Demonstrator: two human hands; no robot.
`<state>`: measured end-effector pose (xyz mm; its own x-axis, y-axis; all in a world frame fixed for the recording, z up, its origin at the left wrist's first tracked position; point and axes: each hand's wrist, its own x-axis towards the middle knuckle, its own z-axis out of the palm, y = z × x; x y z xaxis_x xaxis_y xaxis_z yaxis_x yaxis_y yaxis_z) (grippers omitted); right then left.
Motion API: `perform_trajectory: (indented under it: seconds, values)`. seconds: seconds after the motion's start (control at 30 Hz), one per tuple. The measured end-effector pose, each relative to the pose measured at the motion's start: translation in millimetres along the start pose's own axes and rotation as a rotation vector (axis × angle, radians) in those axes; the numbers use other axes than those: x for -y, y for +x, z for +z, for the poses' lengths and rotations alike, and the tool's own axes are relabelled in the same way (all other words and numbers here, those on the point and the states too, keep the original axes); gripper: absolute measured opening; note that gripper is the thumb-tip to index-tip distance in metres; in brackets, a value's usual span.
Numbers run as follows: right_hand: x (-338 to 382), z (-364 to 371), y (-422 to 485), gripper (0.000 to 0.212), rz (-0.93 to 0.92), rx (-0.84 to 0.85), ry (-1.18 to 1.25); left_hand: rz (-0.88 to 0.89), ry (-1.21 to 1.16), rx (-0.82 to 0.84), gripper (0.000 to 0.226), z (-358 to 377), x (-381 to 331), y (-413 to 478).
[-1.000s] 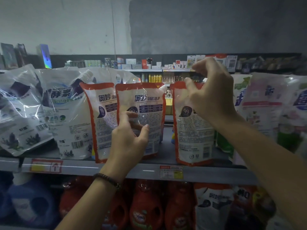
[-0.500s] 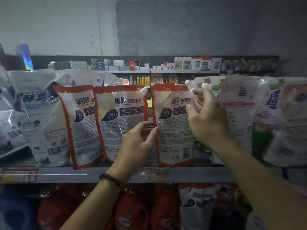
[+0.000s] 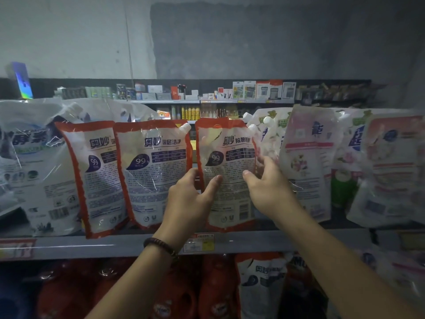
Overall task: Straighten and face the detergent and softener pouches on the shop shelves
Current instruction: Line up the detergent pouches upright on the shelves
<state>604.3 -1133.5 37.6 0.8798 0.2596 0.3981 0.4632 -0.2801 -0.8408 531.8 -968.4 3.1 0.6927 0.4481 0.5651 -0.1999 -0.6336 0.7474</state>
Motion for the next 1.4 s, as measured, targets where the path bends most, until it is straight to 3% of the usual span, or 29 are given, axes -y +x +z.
perform_trajectory:
  seconds: [0.07, 0.23, 0.43, 0.6, 0.97, 1.4]
  values:
    - [-2.8, 2.7, 0.2, 0.020, 0.034, 0.018, 0.030, -0.001, 0.024, -0.020, 0.022, 1.2, -1.6, -0.1]
    - [-3.8, 3.7, 3.0, 0.016, 0.078, 0.035, 0.077, -0.017, -0.001, -0.016, 0.014, 2.7, 0.3, 2.1]
    - [-6.2, 6.0, 10.3, 0.023, 0.135, 0.032, 0.166, -0.009, -0.026, -0.037, 0.010, 3.4, 1.9, 1.2]
    - [-14.1, 2.9, 11.2, 0.025, 0.080, 0.007, 0.193, -0.012, -0.053, -0.085, 0.007, 0.2, 8.5, -0.9]
    - [-12.9, 2.5, 8.9, 0.003, 0.031, -0.090, 0.251, 0.030, -0.381, -0.071, 0.005, -10.3, 13.2, -17.1]
    - [-5.2, -33.3, -40.7, 0.016, -0.073, -0.187, 0.315, 0.074, -0.521, -0.085, 0.013, -17.8, -10.8, -57.1]
